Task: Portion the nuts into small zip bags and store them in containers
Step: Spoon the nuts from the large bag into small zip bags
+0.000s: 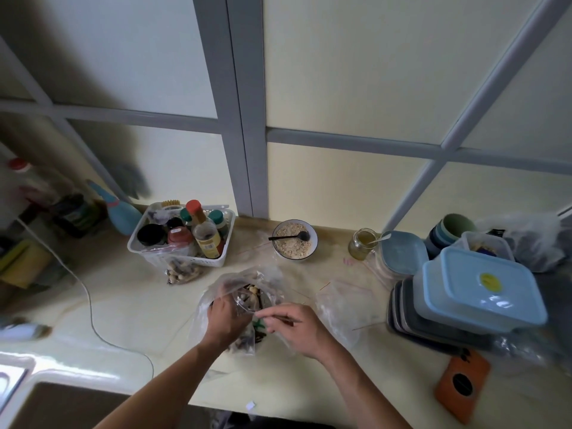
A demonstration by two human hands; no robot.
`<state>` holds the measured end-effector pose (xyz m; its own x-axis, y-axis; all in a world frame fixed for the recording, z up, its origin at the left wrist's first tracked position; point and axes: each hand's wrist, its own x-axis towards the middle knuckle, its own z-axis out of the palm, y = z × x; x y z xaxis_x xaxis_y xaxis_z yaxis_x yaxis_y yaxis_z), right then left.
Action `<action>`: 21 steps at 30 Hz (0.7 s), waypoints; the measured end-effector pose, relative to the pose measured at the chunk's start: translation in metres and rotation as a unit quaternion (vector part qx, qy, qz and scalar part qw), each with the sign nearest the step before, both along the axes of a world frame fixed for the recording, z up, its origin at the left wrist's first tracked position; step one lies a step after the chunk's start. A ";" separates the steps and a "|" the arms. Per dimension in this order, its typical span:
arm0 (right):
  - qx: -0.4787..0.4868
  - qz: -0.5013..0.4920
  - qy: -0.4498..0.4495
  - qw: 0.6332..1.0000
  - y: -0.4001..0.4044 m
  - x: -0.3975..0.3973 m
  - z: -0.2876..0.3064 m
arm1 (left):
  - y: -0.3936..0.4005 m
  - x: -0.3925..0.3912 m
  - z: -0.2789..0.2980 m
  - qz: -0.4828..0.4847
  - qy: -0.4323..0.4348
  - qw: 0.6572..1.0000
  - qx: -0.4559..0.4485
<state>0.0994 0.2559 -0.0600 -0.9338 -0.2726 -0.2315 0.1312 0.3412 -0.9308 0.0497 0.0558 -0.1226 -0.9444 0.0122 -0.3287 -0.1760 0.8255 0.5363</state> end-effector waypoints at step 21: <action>-0.093 -0.117 0.121 0.981 0.029 0.001 0.013 | 0.014 0.034 -0.002 0.136 0.111 0.983 0.056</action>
<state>0.1003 0.2849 -0.0470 -0.9975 -0.0597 0.0384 -0.0470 0.1503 -0.9875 0.0839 0.0702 -0.1251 -0.9660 -0.2263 -0.1254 -0.2506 0.6980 0.6708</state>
